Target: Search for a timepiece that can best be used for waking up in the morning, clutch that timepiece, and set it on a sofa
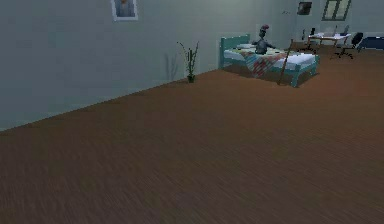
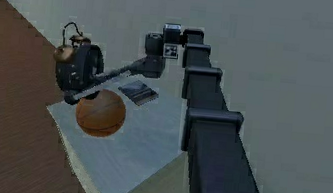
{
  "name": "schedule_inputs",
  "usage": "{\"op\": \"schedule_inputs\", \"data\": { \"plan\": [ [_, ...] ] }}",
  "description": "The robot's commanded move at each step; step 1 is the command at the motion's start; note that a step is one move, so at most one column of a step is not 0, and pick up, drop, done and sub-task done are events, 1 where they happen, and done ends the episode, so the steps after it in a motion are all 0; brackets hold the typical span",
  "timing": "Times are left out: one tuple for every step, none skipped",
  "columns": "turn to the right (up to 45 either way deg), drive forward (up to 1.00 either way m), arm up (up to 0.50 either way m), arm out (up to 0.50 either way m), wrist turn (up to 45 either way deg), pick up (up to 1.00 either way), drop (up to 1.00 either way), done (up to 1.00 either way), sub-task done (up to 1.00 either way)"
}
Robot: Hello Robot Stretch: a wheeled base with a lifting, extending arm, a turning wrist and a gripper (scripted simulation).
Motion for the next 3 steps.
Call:
{"op": "schedule_inputs", "data": {
  "plan": [
    [0.0, 0.00, 0.00, 0.00, -45.0, 0.00, 0.00, 0.00, 0.00],
    [0.0, 0.00, 0.00, 0.00, -3.0, 0.00, 0.00, 0.00, 0.00],
    [0.0, 0.00, 0.00, -0.32, 0.0, 0.00, 0.00, 0.00, 0.00]
  ]
}}
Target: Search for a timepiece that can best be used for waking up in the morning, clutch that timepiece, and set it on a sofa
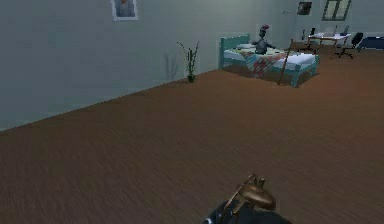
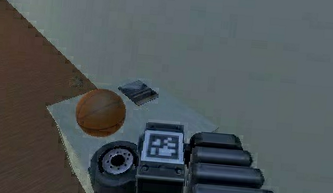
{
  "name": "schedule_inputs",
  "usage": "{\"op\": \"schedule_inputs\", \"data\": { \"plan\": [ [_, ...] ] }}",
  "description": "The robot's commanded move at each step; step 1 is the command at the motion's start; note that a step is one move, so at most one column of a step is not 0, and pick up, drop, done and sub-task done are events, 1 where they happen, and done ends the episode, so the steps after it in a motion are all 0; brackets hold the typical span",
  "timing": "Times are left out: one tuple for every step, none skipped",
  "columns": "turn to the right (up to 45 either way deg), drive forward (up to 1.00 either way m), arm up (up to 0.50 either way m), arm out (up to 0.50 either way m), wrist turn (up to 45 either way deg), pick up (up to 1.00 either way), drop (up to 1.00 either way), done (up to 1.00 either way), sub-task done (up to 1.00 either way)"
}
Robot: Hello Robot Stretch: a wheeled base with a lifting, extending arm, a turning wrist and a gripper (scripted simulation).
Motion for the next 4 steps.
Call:
{"op": "schedule_inputs", "data": {
  "plan": [
    [-45.0, 0.00, 0.00, 0.00, 0.0, 0.00, 0.00, 0.00, 0.00],
    [-45.0, 0.00, 0.00, 0.00, 0.0, 0.00, 0.00, 0.00, 0.00],
    [-21.0, 0.00, 0.00, 0.00, 0.0, 0.00, 0.00, 0.00, 0.00],
    [0.0, 0.05, 0.00, 0.00, 0.0, 0.00, 0.00, 0.00, 0.00]
  ]
}}
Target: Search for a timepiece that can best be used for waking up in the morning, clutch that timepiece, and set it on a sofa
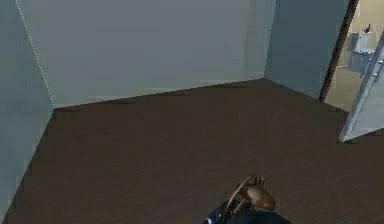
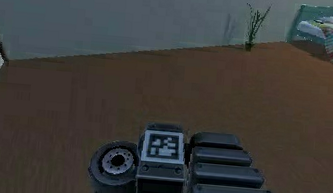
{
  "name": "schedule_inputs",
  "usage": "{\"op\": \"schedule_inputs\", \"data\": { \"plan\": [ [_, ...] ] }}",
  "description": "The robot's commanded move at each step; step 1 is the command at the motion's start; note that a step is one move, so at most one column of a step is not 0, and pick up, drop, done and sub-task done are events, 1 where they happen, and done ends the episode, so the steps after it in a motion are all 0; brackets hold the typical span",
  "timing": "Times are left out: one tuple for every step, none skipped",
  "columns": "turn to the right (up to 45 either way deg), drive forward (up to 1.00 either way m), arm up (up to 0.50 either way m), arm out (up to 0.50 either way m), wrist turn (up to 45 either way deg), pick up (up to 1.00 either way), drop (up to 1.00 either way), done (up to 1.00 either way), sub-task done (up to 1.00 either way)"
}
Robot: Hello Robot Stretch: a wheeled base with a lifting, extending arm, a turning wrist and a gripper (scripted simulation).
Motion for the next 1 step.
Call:
{"op": "schedule_inputs", "data": {
  "plan": [
    [27.0, 0.00, 0.00, 0.00, 0.0, 0.00, 0.00, 0.00, 0.00]
  ]
}}
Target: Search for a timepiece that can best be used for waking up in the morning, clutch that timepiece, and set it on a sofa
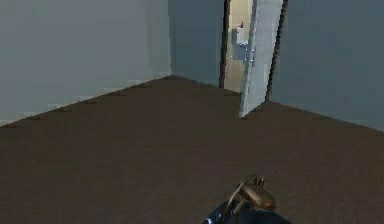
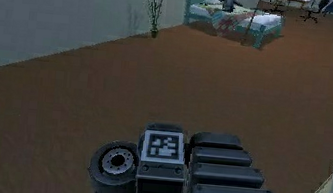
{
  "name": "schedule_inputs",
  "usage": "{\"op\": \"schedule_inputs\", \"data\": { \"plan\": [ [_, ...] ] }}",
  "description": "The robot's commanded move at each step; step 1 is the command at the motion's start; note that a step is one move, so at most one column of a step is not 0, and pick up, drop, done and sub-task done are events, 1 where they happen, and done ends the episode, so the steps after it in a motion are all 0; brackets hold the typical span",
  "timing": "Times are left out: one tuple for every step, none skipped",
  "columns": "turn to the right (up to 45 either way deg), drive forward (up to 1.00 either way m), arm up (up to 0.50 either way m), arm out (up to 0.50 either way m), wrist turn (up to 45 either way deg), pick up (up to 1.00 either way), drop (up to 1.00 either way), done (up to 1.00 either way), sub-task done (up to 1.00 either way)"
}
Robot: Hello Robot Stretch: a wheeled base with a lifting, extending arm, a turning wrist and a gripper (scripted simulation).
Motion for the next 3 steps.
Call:
{"op": "schedule_inputs", "data": {
  "plan": [
    [0.0, 1.00, 0.00, 0.00, 0.0, 0.00, 0.00, 0.00, 0.00],
    [3.0, 0.00, 0.00, 0.00, 0.0, 0.00, 0.00, 0.00, 0.00],
    [0.0, 1.00, 0.00, 0.00, 0.0, 0.00, 0.00, 0.00, 0.00]
  ]
}}
